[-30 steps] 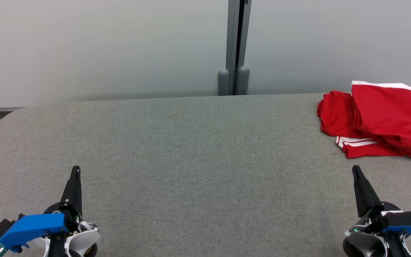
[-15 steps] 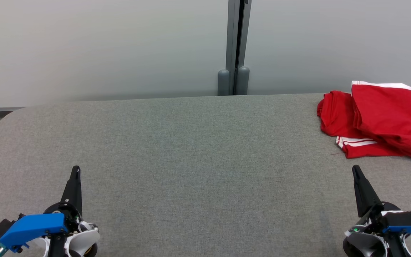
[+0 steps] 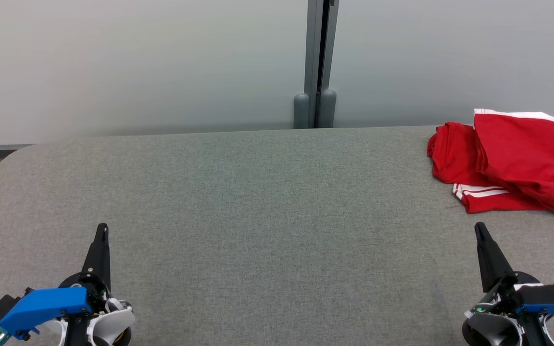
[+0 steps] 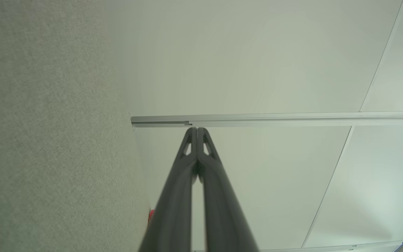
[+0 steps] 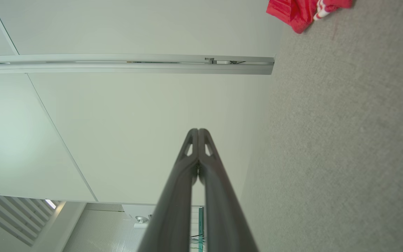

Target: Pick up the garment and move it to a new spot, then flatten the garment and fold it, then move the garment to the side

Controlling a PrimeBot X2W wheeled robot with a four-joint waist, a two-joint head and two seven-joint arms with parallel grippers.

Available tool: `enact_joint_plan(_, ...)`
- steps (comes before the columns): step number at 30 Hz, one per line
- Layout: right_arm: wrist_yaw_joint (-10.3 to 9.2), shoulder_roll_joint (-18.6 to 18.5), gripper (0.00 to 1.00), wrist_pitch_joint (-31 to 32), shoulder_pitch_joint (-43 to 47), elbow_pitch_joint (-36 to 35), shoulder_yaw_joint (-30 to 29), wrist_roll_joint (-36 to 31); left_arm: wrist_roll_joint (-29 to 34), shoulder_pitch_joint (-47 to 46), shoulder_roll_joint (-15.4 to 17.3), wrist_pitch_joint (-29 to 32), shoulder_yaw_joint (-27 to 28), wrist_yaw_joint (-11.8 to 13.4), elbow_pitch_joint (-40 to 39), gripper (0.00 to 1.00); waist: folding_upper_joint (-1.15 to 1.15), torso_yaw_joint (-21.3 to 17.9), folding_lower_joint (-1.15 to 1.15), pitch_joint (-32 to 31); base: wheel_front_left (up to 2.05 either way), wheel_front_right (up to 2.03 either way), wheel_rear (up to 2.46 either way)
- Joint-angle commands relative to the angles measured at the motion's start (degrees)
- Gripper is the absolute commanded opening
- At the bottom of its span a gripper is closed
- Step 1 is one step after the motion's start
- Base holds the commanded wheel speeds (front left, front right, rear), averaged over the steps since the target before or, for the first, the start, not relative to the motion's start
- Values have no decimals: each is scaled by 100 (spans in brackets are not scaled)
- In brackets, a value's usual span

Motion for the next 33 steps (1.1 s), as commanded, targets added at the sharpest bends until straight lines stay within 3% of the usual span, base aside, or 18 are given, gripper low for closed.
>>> enact_joint_plan(1,2,-42,0,19,-80,9,-13,16,-20,-63,-12,24,9,-22,2,0,0,0,0,0,0,0,0)
enact_joint_plan(33,2,-42,0,19,-73,9,-13,16,-21,-63,-12,23,7,-22,1,0,0,0,0,0,0,0,0)
